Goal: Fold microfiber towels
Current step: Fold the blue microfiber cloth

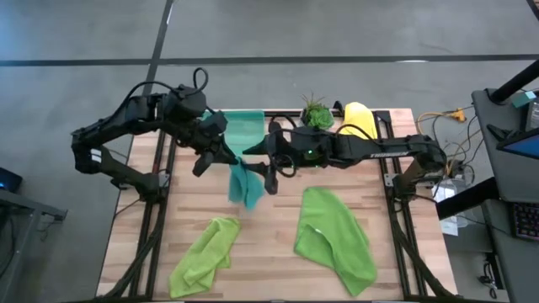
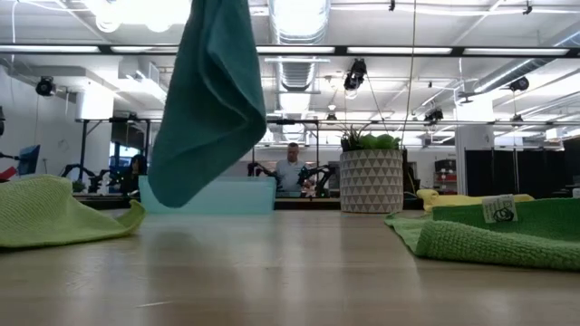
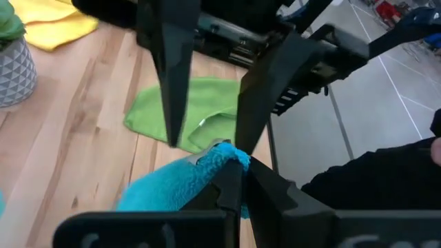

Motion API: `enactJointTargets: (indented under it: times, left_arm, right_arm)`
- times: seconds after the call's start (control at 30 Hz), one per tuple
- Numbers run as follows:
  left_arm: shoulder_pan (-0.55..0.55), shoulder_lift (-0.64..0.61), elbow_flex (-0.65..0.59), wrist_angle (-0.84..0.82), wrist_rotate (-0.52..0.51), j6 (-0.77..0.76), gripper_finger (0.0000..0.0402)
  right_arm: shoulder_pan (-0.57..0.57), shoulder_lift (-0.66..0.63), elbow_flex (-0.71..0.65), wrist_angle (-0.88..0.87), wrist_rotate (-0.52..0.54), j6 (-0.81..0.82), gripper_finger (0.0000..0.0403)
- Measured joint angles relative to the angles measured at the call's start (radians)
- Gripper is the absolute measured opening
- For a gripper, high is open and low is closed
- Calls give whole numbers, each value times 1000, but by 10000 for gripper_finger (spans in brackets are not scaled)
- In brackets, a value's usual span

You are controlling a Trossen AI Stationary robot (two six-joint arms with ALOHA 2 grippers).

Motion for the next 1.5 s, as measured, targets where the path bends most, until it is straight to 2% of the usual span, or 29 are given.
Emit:
enactJointTargets:
  times: [0.1,0.37,0.7,1.1,1.2,1.37,1.5]
  left_arm:
    - [-1,0,0,24,1,-23,0]
    - [-3,-3,6,59,32,-25,0]
    - [-3,-3,27,77,68,-26,0]
    - [-2,-3,80,120,113,-51,0]
    - [-2,-7,80,119,120,-52,0]
    - [-3,-13,80,118,123,-52,0]
    - [-3,-19,80,103,127,-52,0]
  right_arm:
    - [2,8,10,-9,91,-9,163]
    - [-1,10,8,-61,160,-22,140]
    - [-1,14,8,-148,163,-35,119]
    - [2,82,7,-235,158,-11,114]
    - [-4,85,6,-276,154,-24,96]
    - [-12,84,6,-359,146,-37,24]
    - [-15,81,6,-430,127,-38,10]
